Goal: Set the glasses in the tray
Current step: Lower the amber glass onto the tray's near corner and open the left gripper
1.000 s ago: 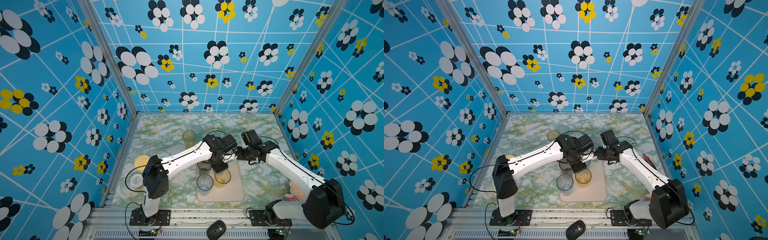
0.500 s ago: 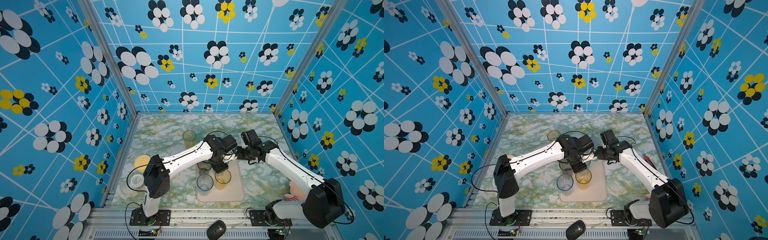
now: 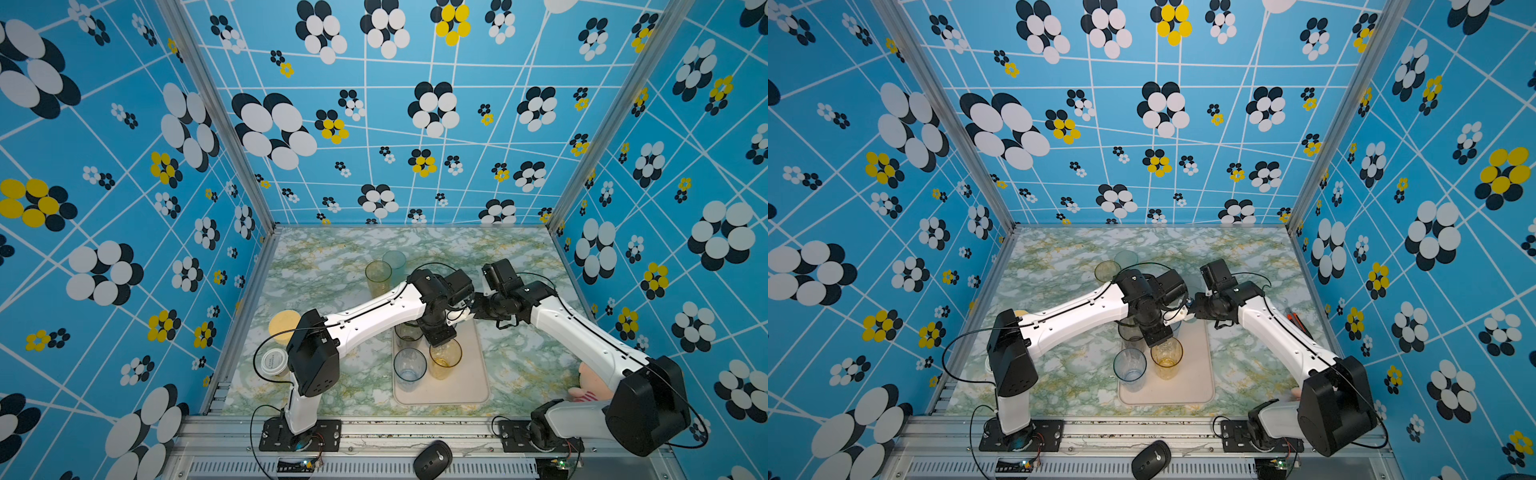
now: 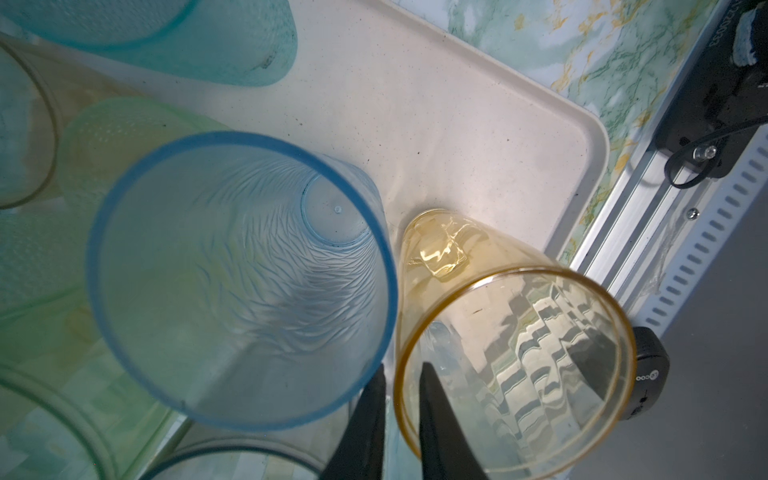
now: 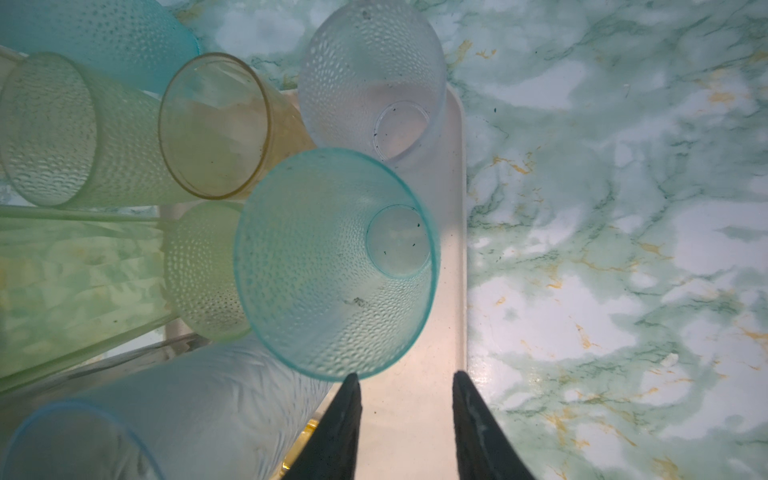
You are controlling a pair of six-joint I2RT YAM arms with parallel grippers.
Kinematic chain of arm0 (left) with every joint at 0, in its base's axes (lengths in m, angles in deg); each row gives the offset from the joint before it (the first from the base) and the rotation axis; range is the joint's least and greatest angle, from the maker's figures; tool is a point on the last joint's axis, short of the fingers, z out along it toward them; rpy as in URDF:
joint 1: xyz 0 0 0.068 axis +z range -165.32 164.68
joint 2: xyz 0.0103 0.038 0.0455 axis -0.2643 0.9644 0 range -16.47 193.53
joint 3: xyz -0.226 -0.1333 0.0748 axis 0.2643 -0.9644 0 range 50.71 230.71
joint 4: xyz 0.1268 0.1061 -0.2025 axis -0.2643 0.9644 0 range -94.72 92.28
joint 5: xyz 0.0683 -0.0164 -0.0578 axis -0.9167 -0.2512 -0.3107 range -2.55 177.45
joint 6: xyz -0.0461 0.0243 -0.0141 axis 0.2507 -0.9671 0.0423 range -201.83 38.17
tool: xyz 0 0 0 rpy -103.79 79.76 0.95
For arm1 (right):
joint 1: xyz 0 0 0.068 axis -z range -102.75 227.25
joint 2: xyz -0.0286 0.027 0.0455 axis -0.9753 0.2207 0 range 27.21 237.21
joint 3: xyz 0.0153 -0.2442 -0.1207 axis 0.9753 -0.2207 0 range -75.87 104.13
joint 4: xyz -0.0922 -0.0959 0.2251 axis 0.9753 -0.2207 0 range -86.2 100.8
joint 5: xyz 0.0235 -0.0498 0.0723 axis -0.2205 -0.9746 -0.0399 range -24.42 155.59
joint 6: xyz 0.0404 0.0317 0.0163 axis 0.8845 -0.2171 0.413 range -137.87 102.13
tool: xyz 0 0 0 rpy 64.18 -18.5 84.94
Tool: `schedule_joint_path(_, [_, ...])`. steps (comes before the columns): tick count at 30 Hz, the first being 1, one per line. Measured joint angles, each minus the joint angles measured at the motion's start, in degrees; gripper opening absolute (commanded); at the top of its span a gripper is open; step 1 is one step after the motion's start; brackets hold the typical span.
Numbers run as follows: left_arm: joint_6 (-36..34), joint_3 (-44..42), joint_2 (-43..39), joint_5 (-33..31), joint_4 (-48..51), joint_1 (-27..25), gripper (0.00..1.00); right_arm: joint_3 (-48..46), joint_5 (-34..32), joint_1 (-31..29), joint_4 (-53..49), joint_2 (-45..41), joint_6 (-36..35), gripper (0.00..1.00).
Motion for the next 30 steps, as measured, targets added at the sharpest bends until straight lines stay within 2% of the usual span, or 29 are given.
schedule_joint_path(12, [-0.07, 0.0, -0.02, 0.02, -0.04, 0.0, 0.26, 0.0, 0.0, 0.0, -0.04, 0.0, 0.0, 0.39])
schedule_joint_path(17, [-0.07, 0.0, -0.26, 0.15, -0.09, -0.02, 0.29, 0.0, -0.02, 0.0, -0.09, -0.02, 0.0, 0.39])
schedule_joint_path(30, [-0.07, -0.02, -4.26, 1.36, -1.18, 0.0, 0.3, 0.02, -0.02, 0.0, -0.26, -0.02, 0.02, 0.39])
